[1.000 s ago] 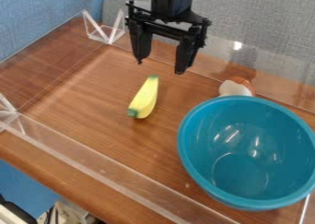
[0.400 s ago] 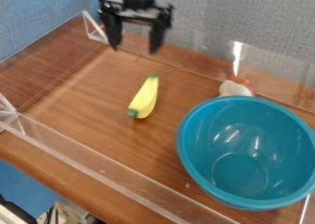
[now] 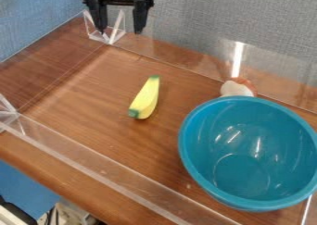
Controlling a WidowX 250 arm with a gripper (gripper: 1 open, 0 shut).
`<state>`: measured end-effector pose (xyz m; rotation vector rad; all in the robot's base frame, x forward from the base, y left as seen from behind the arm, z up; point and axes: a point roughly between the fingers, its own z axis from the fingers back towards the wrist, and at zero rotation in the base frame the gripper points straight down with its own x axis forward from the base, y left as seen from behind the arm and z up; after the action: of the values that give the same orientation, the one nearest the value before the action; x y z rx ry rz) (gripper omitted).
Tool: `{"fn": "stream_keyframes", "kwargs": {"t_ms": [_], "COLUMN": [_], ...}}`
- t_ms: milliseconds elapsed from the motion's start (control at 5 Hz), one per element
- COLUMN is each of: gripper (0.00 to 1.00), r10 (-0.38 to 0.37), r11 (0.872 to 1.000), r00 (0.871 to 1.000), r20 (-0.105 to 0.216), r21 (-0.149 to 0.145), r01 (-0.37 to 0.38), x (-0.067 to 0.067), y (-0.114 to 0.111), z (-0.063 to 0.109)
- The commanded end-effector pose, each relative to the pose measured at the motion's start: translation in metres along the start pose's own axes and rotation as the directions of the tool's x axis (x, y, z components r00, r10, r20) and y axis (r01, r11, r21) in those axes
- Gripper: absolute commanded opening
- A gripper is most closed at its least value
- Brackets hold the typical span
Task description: Put the mushroom in the blue bowl
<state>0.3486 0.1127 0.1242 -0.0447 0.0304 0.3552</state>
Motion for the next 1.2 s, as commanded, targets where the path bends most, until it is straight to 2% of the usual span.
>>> {"fn": "stream_keyframes", "kwargs": {"t_ms": [0, 200, 600, 1000], "gripper": [1.0, 1.0, 1.0, 1.0], "r10": [0.079, 0.159, 0.175, 0.267], "r11": [0.997, 0.987, 0.984, 0.963], "r00": [0.993, 0.983, 0.98, 0.96], "r20": [0.085, 0.097, 0.093, 0.08], "r21": [-0.008, -0.016, -0.04, -0.062], "r01": [-0.079, -0.158, -0.172, -0.262], "x": [0.02, 0.035, 0.061, 0.075], "y": [0.019, 0.036, 0.049, 0.034], "z": [0.019, 0.016, 0.014, 0.003]}}
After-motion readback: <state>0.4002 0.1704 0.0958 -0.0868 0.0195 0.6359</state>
